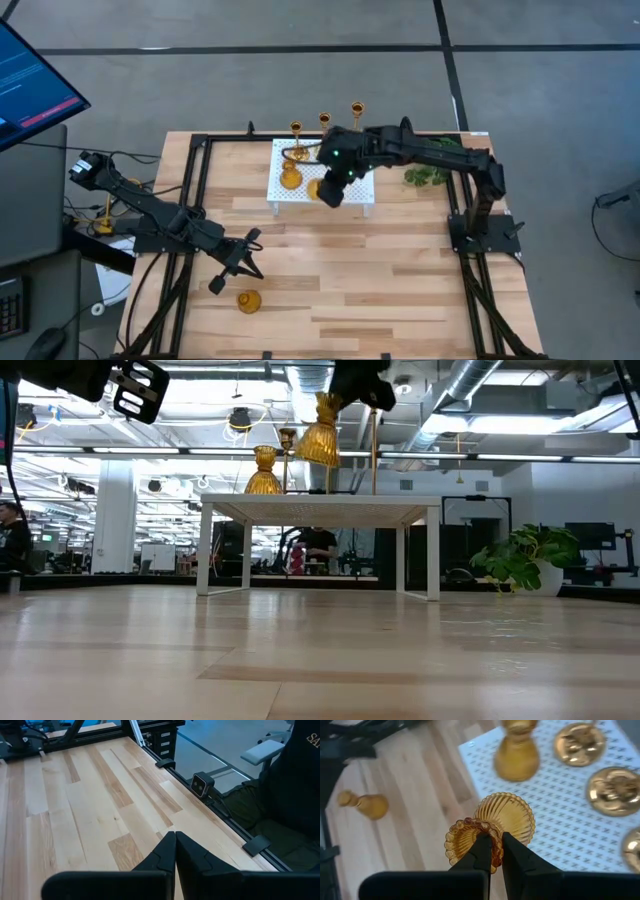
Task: Pick & Place candle stick holders
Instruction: Put the right yellow glass candle holder on the shelf aligned with the other yellow glass candle holder
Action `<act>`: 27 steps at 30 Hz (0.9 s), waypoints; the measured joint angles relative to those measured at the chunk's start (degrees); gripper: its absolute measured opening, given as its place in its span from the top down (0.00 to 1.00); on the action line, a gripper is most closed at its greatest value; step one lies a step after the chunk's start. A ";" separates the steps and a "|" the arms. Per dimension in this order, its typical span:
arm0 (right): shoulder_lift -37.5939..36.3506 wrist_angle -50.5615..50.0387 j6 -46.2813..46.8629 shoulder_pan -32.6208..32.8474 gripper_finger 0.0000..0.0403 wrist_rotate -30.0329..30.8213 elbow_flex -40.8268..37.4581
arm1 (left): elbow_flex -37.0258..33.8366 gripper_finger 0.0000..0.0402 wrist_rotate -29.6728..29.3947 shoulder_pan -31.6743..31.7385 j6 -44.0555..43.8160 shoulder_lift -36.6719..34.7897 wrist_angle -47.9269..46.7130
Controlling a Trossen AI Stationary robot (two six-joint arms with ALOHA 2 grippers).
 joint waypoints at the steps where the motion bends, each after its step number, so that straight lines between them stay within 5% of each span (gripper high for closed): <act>1: 0.08 0.04 0.00 -0.60 0.98 0.00 0.00 | 0.00 0.98 0.00 0.00 0.00 0.00 0.00; 27: 4.85 0.53 -1.27 -5.38 0.98 1.81 0.07 | -0.04 0.98 0.00 0.00 0.00 0.00 -0.61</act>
